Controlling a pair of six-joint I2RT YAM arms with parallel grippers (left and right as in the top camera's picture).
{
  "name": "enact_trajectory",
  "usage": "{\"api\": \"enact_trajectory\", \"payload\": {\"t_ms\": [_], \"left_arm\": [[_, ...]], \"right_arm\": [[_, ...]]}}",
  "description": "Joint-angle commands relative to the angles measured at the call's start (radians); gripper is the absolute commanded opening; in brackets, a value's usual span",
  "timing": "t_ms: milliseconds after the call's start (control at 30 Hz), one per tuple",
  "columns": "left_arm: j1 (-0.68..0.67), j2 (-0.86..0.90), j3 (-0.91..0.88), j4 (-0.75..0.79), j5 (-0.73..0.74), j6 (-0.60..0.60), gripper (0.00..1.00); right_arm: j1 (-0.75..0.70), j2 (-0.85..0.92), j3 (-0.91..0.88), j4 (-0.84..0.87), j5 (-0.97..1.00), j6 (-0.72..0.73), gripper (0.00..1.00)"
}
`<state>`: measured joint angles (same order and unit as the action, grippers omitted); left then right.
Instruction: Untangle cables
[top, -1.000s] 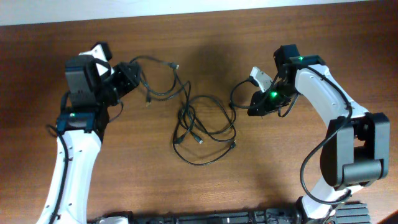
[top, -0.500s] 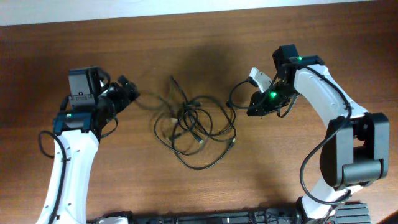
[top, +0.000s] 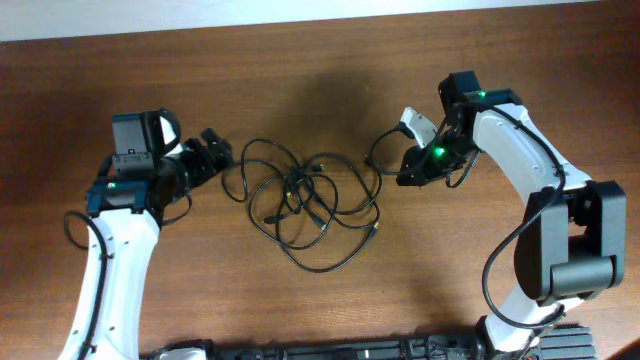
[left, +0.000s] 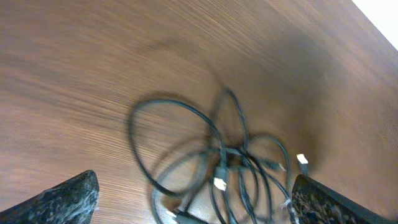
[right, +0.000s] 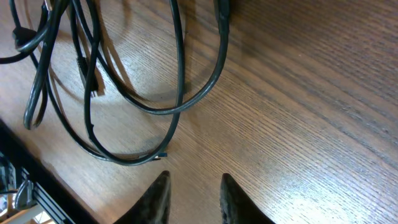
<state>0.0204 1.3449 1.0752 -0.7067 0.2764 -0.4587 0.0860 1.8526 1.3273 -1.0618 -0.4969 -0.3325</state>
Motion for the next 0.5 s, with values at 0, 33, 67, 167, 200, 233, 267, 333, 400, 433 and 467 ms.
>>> {"api": "enact_trajectory", "payload": {"t_ms": [0, 33, 67, 167, 200, 233, 267, 333, 400, 433, 467], "left_arm": [[-0.079, -0.002, 0.006, 0.005, 0.122, 0.129, 1.0], [-0.101, -0.001, 0.006, 0.007, 0.119, 0.143, 1.0], [-0.132, 0.006, 0.006, 0.013, 0.111, 0.156, 1.0], [-0.21, 0.051, 0.006, 0.021, 0.059, 0.158, 0.96], [-0.23, 0.072, 0.006, 0.024, 0.048, 0.158, 0.95], [-0.253, 0.098, 0.006, 0.03, 0.049, 0.158, 0.95], [-0.276, 0.13, 0.006, 0.042, 0.049, 0.158, 0.95], [-0.31, 0.175, 0.006, 0.064, 0.05, 0.158, 0.95], [-0.347, 0.22, 0.006, 0.081, 0.048, 0.158, 0.94], [-0.36, 0.238, 0.006, 0.089, 0.048, 0.158, 0.94], [-0.374, 0.259, 0.006, 0.101, 0.041, 0.158, 0.94]], "right_arm": [[0.004, 0.005, -0.002, 0.004, 0.0, -0.006, 0.32], [0.004, 0.005, -0.002, 0.005, -0.001, -0.005, 0.32], [0.004, 0.005, -0.002, 0.011, -0.001, 0.002, 0.32], [0.004, 0.005, -0.002, 0.034, -0.012, 0.027, 0.35], [0.004, 0.005, -0.002, 0.042, -0.017, 0.036, 0.36], [0.004, 0.005, -0.002, 0.049, -0.03, 0.035, 0.36], [0.004, 0.005, -0.002, 0.052, -0.036, 0.035, 0.36], [0.004, 0.005, -0.002, 0.051, -0.043, 0.035, 0.36], [0.004, 0.005, -0.002, 0.051, -0.042, 0.035, 0.36], [0.004, 0.005, -0.002, 0.051, -0.043, 0.035, 0.36], [0.004, 0.005, -0.002, 0.051, -0.043, 0.035, 0.36]]}}
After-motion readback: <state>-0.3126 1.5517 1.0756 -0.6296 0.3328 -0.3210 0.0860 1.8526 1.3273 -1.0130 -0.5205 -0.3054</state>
